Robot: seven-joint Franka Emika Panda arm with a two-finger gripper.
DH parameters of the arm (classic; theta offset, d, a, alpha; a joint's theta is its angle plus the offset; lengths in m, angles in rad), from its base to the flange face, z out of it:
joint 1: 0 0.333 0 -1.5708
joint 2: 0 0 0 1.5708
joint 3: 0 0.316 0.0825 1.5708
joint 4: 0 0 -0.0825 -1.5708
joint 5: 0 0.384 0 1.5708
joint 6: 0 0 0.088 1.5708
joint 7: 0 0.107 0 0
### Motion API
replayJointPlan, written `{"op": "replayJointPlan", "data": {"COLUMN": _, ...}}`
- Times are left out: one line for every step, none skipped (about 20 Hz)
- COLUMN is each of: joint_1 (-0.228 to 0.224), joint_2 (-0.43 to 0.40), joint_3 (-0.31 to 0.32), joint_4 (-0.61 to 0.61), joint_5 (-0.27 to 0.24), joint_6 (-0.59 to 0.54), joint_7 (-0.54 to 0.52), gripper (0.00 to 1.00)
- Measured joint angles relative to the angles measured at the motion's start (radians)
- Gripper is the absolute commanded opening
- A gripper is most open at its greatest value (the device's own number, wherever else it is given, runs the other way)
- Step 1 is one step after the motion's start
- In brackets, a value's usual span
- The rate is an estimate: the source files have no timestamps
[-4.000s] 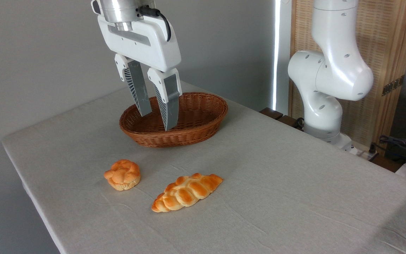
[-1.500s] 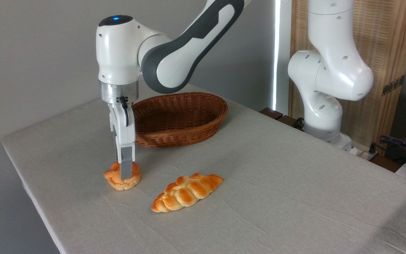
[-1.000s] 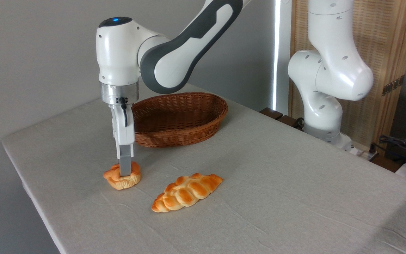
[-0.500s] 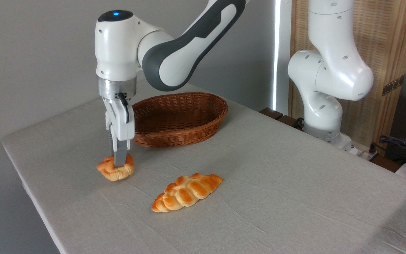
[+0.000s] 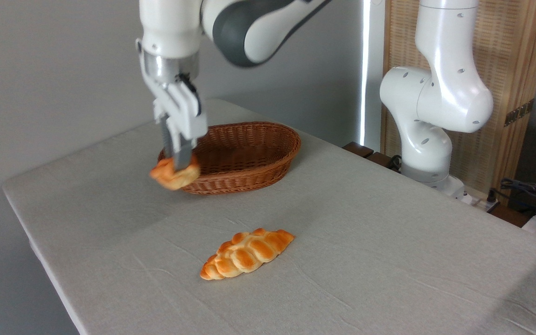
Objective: Put bread into the basket
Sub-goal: 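Lift the round roll and carry it over the wicker basket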
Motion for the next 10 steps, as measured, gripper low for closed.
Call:
{"op": "replayJointPlan", "data": {"joint_1": -0.01, "joint_2": -0.029, "joint_3": -0.001, "joint_4": -0.001, "joint_5": -0.001, "joint_6": -0.062, "joint_7": 0.0, "gripper": 0.28}}
{"op": "replayJointPlan", "data": {"joint_1": -0.025, "joint_2": -0.047, "joint_3": -0.003, "joint_4": -0.003, "joint_5": -0.001, "joint_6": -0.091, "joint_7": 0.0, "gripper": 0.29}}
{"op": "replayJointPlan", "data": {"joint_1": -0.056, "joint_2": -0.062, "joint_3": -0.01, "joint_4": -0.007, "joint_5": -0.001, "joint_6": -0.105, "joint_7": -0.002, "gripper": 0.3}}
{"op": "replayJointPlan", "data": {"joint_1": -0.075, "joint_2": -0.063, "joint_3": -0.022, "joint_4": -0.01, "joint_5": -0.001, "joint_6": -0.106, "joint_7": -0.002, "gripper": 0.35}}
{"op": "replayJointPlan", "data": {"joint_1": -0.087, "joint_2": -0.059, "joint_3": -0.039, "joint_4": -0.015, "joint_5": -0.001, "joint_6": -0.106, "joint_7": -0.002, "gripper": 0.39}}
{"op": "replayJointPlan", "data": {"joint_1": -0.096, "joint_2": -0.054, "joint_3": -0.063, "joint_4": -0.021, "joint_5": -0.001, "joint_6": -0.105, "joint_7": -0.003, "gripper": 0.4}}
{"op": "replayJointPlan", "data": {"joint_1": -0.101, "joint_2": -0.045, "joint_3": -0.089, "joint_4": -0.027, "joint_5": -0.001, "joint_6": -0.102, "joint_7": -0.003, "gripper": 0.4}}
{"op": "replayJointPlan", "data": {"joint_1": -0.103, "joint_2": -0.035, "joint_3": -0.113, "joint_4": -0.034, "joint_5": -0.001, "joint_6": -0.096, "joint_7": -0.003, "gripper": 0.41}}
{"op": "replayJointPlan", "data": {"joint_1": -0.104, "joint_2": -0.02, "joint_3": -0.14, "joint_4": -0.042, "joint_5": -0.001, "joint_6": -0.078, "joint_7": -0.003, "gripper": 0.44}}
{"op": "replayJointPlan", "data": {"joint_1": -0.104, "joint_2": -0.003, "joint_3": -0.162, "joint_4": -0.052, "joint_5": -0.001, "joint_6": -0.052, "joint_7": -0.003, "gripper": 0.51}}
